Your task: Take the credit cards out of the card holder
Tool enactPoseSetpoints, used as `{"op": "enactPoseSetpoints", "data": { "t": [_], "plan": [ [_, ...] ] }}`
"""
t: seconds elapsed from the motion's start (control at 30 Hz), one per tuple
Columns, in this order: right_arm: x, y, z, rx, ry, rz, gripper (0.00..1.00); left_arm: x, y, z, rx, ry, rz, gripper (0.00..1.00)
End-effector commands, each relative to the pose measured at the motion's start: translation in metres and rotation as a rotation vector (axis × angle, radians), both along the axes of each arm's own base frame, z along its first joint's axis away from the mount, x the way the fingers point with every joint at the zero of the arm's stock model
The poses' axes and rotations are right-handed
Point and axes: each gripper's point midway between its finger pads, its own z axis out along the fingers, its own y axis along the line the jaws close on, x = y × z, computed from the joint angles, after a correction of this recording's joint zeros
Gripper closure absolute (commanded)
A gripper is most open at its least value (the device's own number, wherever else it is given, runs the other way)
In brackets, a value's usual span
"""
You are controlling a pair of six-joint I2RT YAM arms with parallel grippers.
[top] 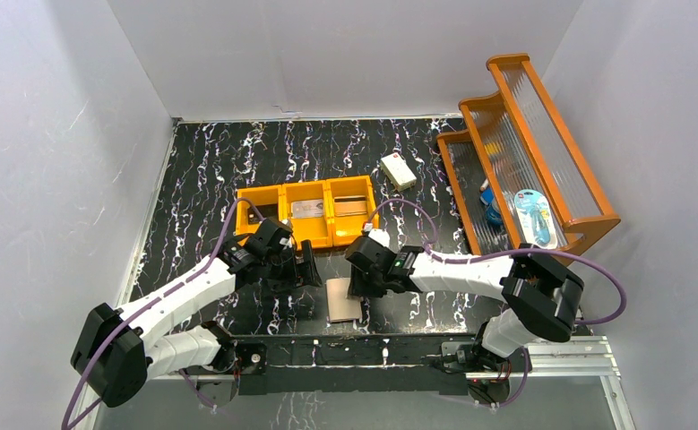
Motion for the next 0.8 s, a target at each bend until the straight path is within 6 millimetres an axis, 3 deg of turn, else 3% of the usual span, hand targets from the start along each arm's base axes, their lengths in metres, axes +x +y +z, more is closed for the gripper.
{"op": "enactPoseSetpoints", "data": {
  "t": [0.0,0.43,0.77],
  "plan": [
    [0.005,-0.010,0.007,-0.080,-0.014,0.000,0.59,-0.003,-0.003,0.003,-0.016,0.007,-0.026,0.12],
    [0.009,-0.031,0.009,-0.201,-0.034,-0.024,0.56,-0.001,-0.004,0.005,-0.017,0.003,-0.035,0.12],
    [0.008,-0.027,0.011,-0.151,-0.044,-0.009,0.61,0.001,-0.006,0.007,-0.017,0.003,-0.039,0.13]
  ]
}}
